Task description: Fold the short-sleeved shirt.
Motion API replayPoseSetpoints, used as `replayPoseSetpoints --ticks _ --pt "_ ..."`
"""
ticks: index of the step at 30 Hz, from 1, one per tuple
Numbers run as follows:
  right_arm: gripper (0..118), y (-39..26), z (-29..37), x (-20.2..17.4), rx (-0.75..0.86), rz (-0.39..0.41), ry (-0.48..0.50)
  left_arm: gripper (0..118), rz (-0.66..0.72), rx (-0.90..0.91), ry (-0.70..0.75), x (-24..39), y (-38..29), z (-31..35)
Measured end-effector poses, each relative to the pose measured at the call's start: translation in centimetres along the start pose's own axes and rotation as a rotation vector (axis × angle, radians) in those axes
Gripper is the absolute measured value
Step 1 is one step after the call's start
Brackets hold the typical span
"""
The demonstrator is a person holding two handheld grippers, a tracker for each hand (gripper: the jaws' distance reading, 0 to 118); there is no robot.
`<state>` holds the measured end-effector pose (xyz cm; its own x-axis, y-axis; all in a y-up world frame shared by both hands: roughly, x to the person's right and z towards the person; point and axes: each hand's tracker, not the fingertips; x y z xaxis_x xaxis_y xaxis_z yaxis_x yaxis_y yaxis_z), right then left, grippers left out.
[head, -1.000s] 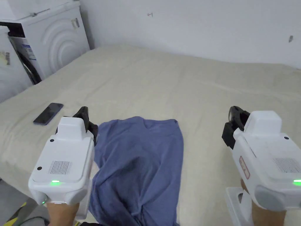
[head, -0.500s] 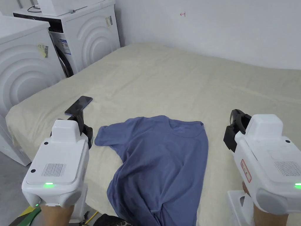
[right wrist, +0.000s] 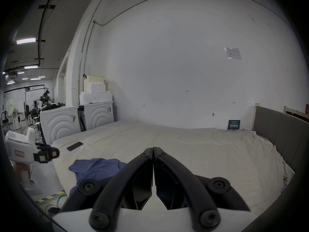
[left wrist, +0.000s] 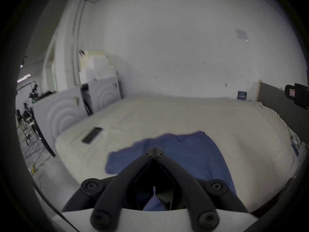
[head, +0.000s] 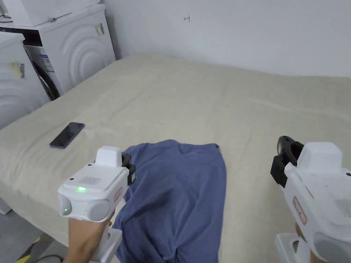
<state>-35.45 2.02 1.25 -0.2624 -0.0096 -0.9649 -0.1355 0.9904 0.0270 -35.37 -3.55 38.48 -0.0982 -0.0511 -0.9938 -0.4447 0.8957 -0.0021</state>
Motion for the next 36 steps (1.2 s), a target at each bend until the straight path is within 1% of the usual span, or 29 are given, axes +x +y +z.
replayPoseSetpoints --ticks 2,3,5,6,8,9,10,11,13,15,19,20,21,23,24,25,26,27,29,31,32,35,36 --pt "0 -0.3 0.0 0.9 -0.011 0.000 -0.024 1 0.003 -0.100 -0.040 1.0 -0.3 -2.9" --pt "0 -0.5 0.0 1.2 -0.017 -0.001 -0.033 5 0.009 -0.148 -0.057 1.4 -0.4 -4.3" --pt "0 -0.8 -0.1 2.0 -0.030 0.000 -0.055 11 0.032 -0.320 -0.074 2.2 -0.7 -7.7" --pt "0 -0.9 -0.1 2.4 -0.036 0.000 -0.064 11 0.039 -0.393 -0.090 2.4 -1.0 -9.0" --pt "0 -1.3 -0.1 3.1 -0.049 0.001 -0.082 34 0.049 -0.443 -0.112 2.9 -2.2 -11.4" --pt "0 -1.5 0.0 3.4 -0.054 0.001 -0.088 49 0.043 -0.476 -0.100 3.3 -2.6 -12.1" --pt "0 -1.6 0.1 3.8 -0.058 0.002 -0.095 68 0.029 -0.496 -0.094 3.6 -3.0 -12.9" --pt "0 -1.8 0.3 4.1 -0.062 0.004 -0.104 76 0.012 -0.520 -0.088 4.0 -3.3 -13.8" --pt "0 -2.1 0.4 4.7 -0.070 0.008 -0.117 86 -0.025 -0.555 -0.083 4.8 -3.9 -14.4" --pt "0 -2.4 0.6 5.4 -0.085 0.012 -0.135 90 -0.059 -0.603 -0.096 5.4 -4.5 -15.6" --pt "0 -3.0 1.0 6.7 -0.101 -0.004 -0.168 90 -0.115 -0.645 -0.069 6.7 -5.5 -17.3" --pt "0 -3.1 1.2 7.0 -0.105 -0.006 -0.176 89 -0.116 -0.658 -0.068 6.9 -5.7 -17.6" --pt "0 -3.1 1.3 7.3 -0.108 -0.008 -0.183 85 -0.110 -0.675 -0.066 7.1 -5.9 -17.5" --pt "0 -3.2 1.8 7.6 -0.111 -0.013 -0.197 69 -0.020 -0.697 -0.094 6.9 -5.5 -17.3" --pt "0 -3.2 2.0 7.8 -0.112 -0.018 -0.204 58 -0.001 -0.702 -0.092 7.0 -5.2 -17.1" --pt "0 -3.3 2.1 8.1 -0.114 -0.023 -0.209 32 -0.024 -0.697 -0.097 7.5 -4.8 -16.2" --pt "0 -3.4 2.2 8.4 -0.117 -0.029 -0.214 12 -0.036 -0.684 -0.133 7.8 -4.6 -15.7" --pt "0 -3.5 2.5 8.5 -0.120 -0.037 -0.221 7 -0.064 -0.677 -0.148 8.1 -4.5 -15.3" --pt "0 -3.5 2.9 8.8 -0.118 -0.050 -0.229 4 -0.078 -0.679 -0.150 7.7 -4.7 -15.6" --pt "0 -3.3 3.6 9.0 -0.114 -0.056 -0.236 3 -0.051 -0.656 -0.165 7.4 -4.5 -15.0" --pt "0 -3.2 3.9 9.1 -0.109 -0.057 -0.238 3 0.027 -0.638 -0.181 6.9 -4.2 -14.5" --pt "0 -3.0 4.9 9.9 -0.103 -0.071 -0.247 3 0.335 -0.585 -0.263 4.8 -3.3 -13.3" --pt "0 -3.0 5.2 10.1 -0.099 -0.078 -0.250 3 0.408 -0.552 -0.294 4.5 -3.1 -12.7"
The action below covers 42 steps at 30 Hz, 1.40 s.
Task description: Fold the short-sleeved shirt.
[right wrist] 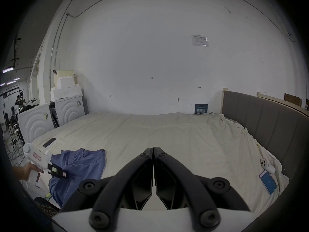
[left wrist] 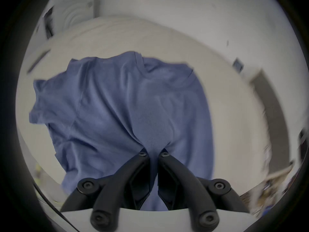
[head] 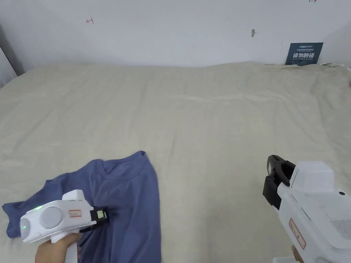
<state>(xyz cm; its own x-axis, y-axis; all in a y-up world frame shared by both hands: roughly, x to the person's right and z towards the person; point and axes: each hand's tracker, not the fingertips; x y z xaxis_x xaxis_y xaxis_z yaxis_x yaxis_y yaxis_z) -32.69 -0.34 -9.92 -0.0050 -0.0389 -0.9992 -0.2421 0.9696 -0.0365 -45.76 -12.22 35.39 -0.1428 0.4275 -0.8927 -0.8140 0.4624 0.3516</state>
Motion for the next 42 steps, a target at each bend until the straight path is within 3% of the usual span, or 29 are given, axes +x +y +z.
replayPoseSetpoints --ticks 3,5,12,23,29,35,42 --pt "0 0.2 1.2 1.0 0.013 -0.021 -0.010 3 0.092 0.085 -0.144 0.3 0.7 1.2" --pt "0 0.3 2.0 1.8 0.019 -0.024 -0.019 3 0.055 0.125 -0.186 2.3 1.6 2.3" --pt "0 1.2 5.0 5.1 0.063 -0.044 -0.094 2 -0.255 0.197 -0.266 13.7 4.7 5.7" --pt "0 2.8 10.7 10.4 0.142 -0.046 -0.269 2 -0.558 0.226 -0.511 32.7 5.7 8.1" --pt "0 3.1 12.7 13.3 0.153 -0.054 -0.340 2 -0.615 0.175 -0.651 38.3 2.9 7.4" --pt "0 2.7 13.4 14.3 0.153 -0.049 -0.373 2 -0.640 0.029 -0.626 39.0 -0.6 3.5" --pt "0 1.8 12.5 14.3 0.126 -0.046 -0.351 2 -0.699 -0.189 -0.373 35.3 -6.6 -5.6"
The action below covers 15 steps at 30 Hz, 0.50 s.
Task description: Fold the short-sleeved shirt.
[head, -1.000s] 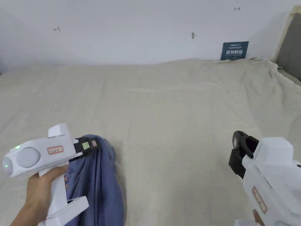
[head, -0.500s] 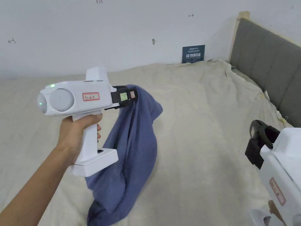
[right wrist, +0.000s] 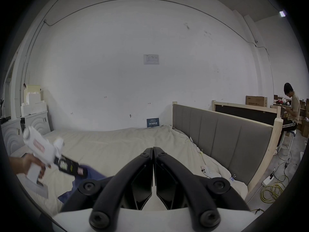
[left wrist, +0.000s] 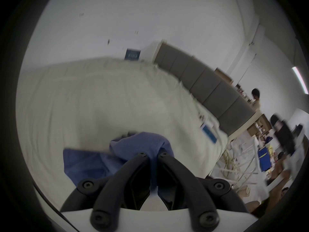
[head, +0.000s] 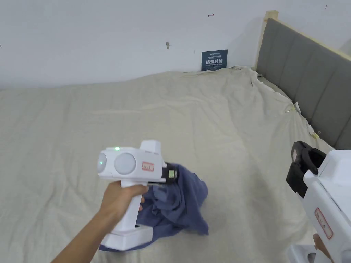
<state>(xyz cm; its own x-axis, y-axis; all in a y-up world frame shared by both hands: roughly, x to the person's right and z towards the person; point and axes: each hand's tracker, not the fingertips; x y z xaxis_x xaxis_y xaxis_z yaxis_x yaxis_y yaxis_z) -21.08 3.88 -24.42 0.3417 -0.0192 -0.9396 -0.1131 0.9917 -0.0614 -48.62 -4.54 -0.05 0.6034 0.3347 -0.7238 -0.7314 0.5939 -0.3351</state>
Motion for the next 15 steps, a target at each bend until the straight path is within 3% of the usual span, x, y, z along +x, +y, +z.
replayPoseSetpoints --ticks 7,12,15 --pt "0 -1.1 -0.6 -0.7 -0.021 0.003 0.032 3 0.018 -0.200 0.112 -2.0 -6.3 -5.9" --pt "0 -1.6 -0.7 -1.4 -0.042 0.007 0.049 6 0.043 -0.227 0.157 -2.9 -8.6 -7.4" --pt "0 -1.6 -0.7 -1.7 -0.049 0.010 0.055 32 0.083 -0.192 0.137 -2.9 -8.3 -6.3"
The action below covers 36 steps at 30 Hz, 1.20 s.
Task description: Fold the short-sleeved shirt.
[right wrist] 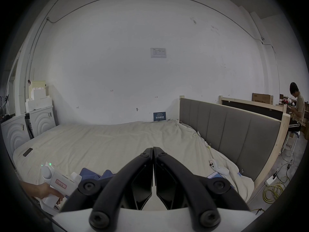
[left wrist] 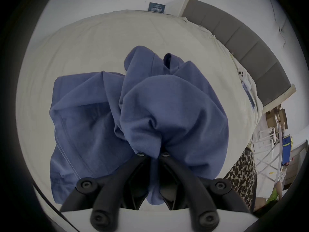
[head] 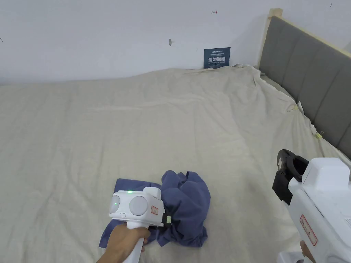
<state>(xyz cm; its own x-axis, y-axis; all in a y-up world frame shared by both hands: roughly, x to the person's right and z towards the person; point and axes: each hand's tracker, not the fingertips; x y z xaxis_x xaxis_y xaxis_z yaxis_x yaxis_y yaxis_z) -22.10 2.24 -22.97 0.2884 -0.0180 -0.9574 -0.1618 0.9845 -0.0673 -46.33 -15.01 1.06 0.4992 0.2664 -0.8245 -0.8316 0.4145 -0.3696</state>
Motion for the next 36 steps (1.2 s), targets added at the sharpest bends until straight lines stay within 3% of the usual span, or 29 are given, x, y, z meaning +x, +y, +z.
replayPoseSetpoints --ticks 1,2,3,4,5,6,16,22,24,28,31,33,35,36 --pt "0 0.0 0.0 -0.1 0.000 0.000 0.001 48 -0.003 0.006 0.017 0.0 0.0 0.3" --pt "0 0.1 0.0 -0.2 0.002 0.000 0.003 56 -0.018 0.027 0.050 0.2 0.1 0.8" --pt "0 0.2 0.0 -0.2 0.004 0.000 0.006 56 -0.029 0.051 0.077 0.2 0.1 1.3" --pt "0 0.3 0.0 -0.3 0.006 -0.001 0.008 82 -0.033 0.081 0.094 0.2 0.1 1.9" --pt "0 0.5 0.0 -0.4 0.010 -0.001 0.010 101 -0.030 0.118 0.100 0.2 0.2 2.9" --pt "0 0.6 0.0 -0.5 0.012 0.000 0.013 111 -0.020 0.165 0.098 0.2 0.1 4.1" --pt "0 2.0 -0.6 -1.6 0.046 0.014 0.043 113 0.049 0.689 0.025 -0.9 -0.5 19.8" --pt "0 3.1 -0.7 -2.5 0.075 0.023 0.059 112 0.041 0.959 0.282 -1.5 -2.3 25.0" --pt "0 3.3 -0.7 -2.7 0.083 0.023 0.063 107 0.023 1.010 0.374 -2.0 -2.8 25.3" --pt "0 3.5 -0.8 -3.3 0.094 0.032 0.066 61 0.016 1.061 0.492 -3.0 -4.3 24.9" --pt "0 3.5 -0.7 -3.7 0.096 0.033 0.069 29 0.031 1.074 0.470 -4.0 -5.3 24.5" --pt "0 3.5 -0.7 -4.0 0.095 0.034 0.073 24 0.028 1.095 0.471 -4.4 -5.8 23.8" --pt "0 3.6 -0.6 -4.3 0.093 0.043 0.077 3 0.023 1.076 0.517 -4.4 -6.0 23.3" --pt "0 3.6 -0.6 -4.4 0.093 0.047 0.077 0 0.021 1.067 0.524 -4.6 -6.3 23.1"
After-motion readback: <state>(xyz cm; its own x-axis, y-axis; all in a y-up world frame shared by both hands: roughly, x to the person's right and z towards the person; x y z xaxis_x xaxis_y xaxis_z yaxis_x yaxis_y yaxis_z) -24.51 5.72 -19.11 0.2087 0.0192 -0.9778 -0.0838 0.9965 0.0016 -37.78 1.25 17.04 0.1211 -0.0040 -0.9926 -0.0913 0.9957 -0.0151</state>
